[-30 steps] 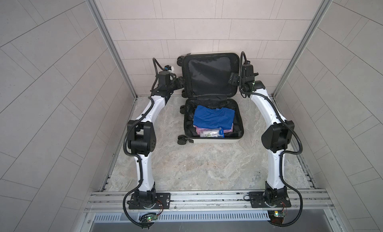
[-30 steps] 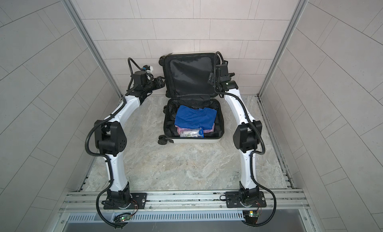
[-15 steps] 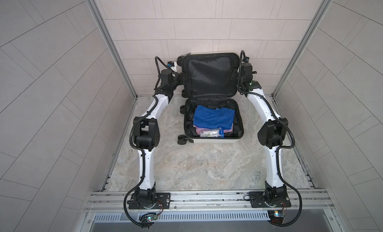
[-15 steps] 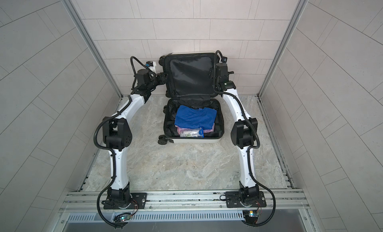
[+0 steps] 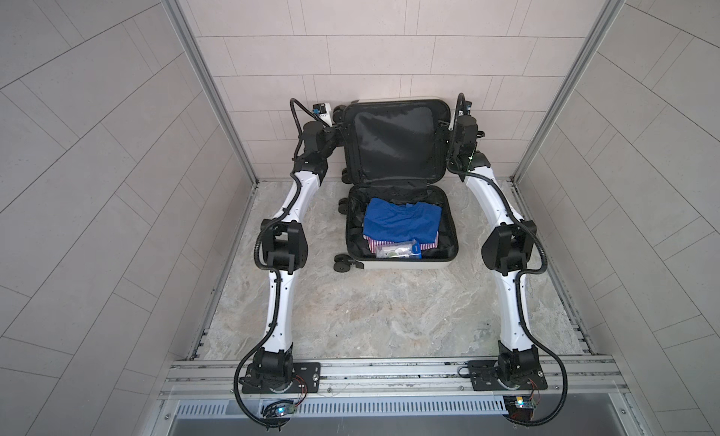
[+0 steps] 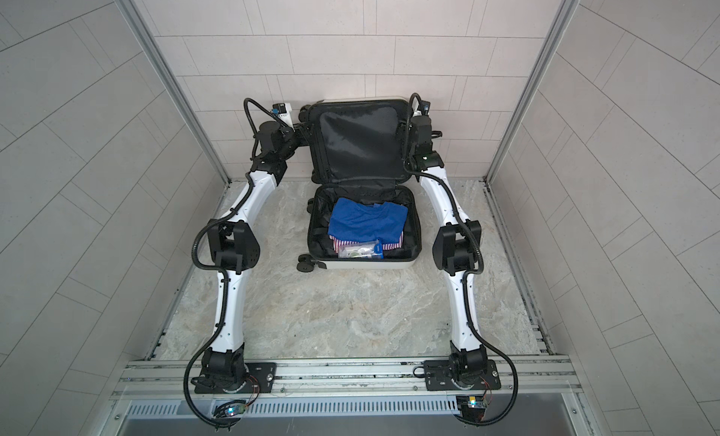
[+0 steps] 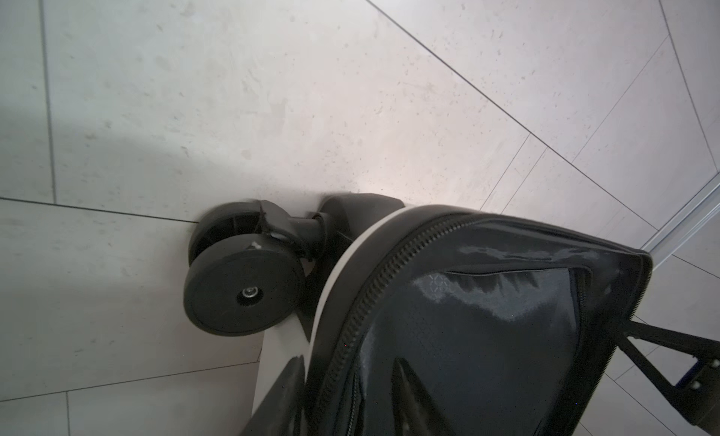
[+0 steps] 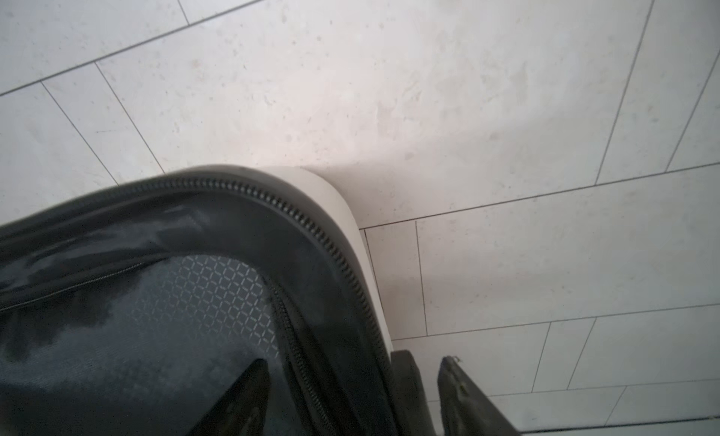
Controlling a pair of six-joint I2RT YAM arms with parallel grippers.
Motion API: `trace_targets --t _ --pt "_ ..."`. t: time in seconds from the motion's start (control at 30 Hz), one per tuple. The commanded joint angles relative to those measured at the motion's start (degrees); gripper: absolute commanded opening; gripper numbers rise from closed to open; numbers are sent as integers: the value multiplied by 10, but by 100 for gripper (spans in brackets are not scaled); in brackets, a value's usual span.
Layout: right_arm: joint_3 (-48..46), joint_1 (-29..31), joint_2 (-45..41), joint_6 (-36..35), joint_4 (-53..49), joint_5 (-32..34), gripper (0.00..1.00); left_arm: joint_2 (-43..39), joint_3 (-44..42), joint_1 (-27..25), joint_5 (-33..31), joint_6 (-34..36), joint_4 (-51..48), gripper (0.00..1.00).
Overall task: Pack the luggage
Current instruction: 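Grasp the top edge of the suitcase lid with both grippers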
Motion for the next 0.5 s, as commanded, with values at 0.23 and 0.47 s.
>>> trace_targets --t 0.23,0.47 --pt "88 -12 50 17 29 -45 52 26 54 -20 -9 10 8 32" --pt "91 -15 54 12 42 -68 34 32 70 -28 -14 15 -5 20"
